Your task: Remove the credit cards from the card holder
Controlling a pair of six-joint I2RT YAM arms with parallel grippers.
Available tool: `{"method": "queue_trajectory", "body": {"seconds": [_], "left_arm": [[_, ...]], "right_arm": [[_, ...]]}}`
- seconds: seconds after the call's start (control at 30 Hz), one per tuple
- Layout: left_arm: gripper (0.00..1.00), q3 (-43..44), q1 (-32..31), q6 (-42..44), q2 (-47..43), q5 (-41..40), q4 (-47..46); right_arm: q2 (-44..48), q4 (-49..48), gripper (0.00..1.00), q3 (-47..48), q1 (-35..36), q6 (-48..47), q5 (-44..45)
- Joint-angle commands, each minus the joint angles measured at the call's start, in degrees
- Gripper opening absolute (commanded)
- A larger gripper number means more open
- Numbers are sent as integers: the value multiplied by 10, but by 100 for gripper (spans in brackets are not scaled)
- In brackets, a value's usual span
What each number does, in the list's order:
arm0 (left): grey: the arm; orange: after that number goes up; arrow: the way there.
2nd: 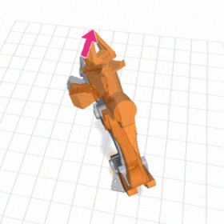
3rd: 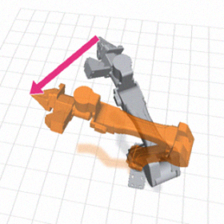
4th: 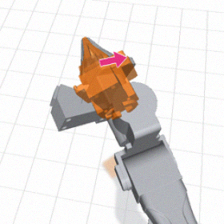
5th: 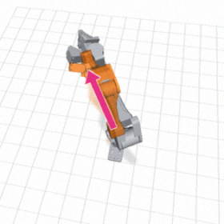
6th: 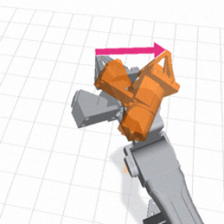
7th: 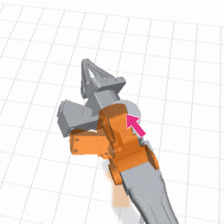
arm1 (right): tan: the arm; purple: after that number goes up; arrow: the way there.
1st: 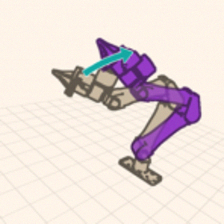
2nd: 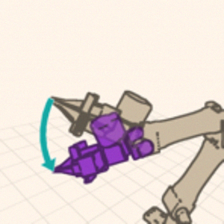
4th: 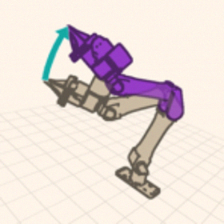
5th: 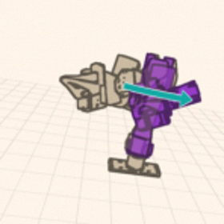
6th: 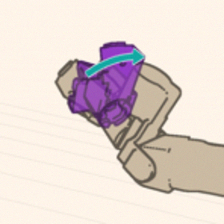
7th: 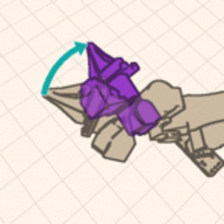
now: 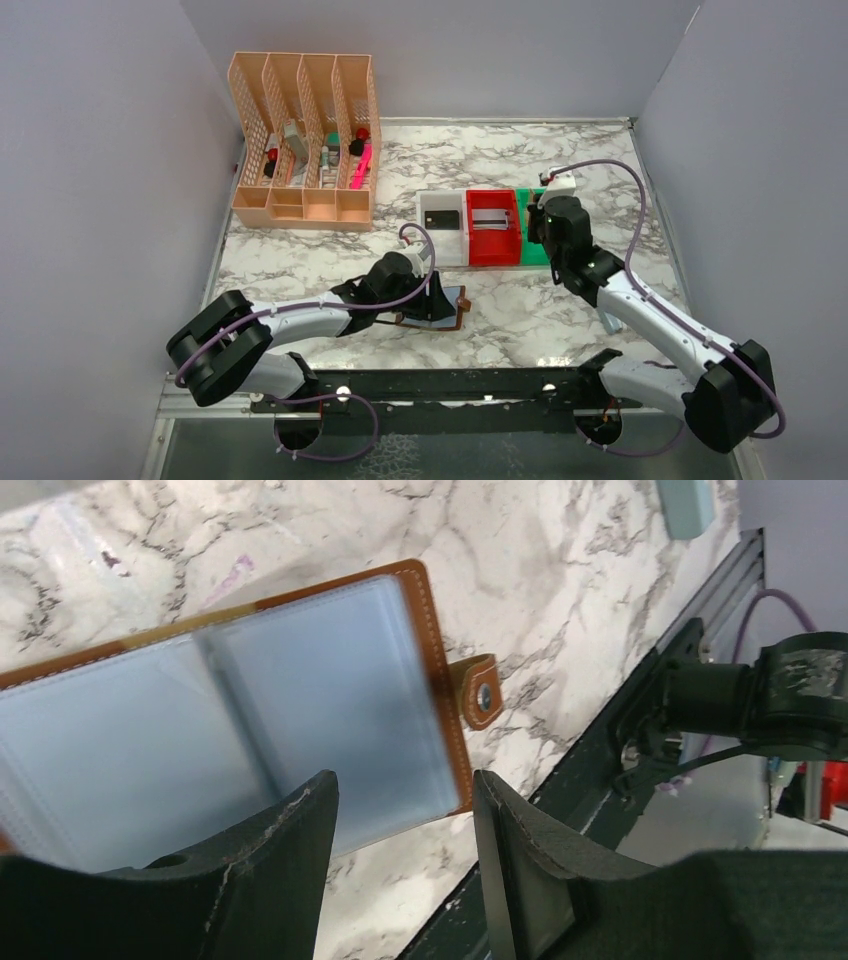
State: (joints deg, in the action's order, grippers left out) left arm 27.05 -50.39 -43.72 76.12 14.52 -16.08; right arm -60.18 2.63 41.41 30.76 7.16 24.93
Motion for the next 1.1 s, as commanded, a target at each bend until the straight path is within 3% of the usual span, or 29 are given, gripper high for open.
{"method": "queue_trajectory", "body": {"seconds": [0.0, 0.2, 0.7, 1.07], "left_arm": [[55, 6, -5, 30, 2, -30, 41], [55, -6, -5, 34, -17, -37, 45], [56, -2, -4, 23, -35, -42, 37], [57, 11, -5, 22, -56, -111, 99]], "right_arm": [[-42, -25, 1, 17, -47, -30, -20], [-90, -19, 1, 21, -84, -26, 1], [-179, -3, 1, 50, -94, 12, -239], [-197, -8, 1, 56, -95, 38, -315]]}}
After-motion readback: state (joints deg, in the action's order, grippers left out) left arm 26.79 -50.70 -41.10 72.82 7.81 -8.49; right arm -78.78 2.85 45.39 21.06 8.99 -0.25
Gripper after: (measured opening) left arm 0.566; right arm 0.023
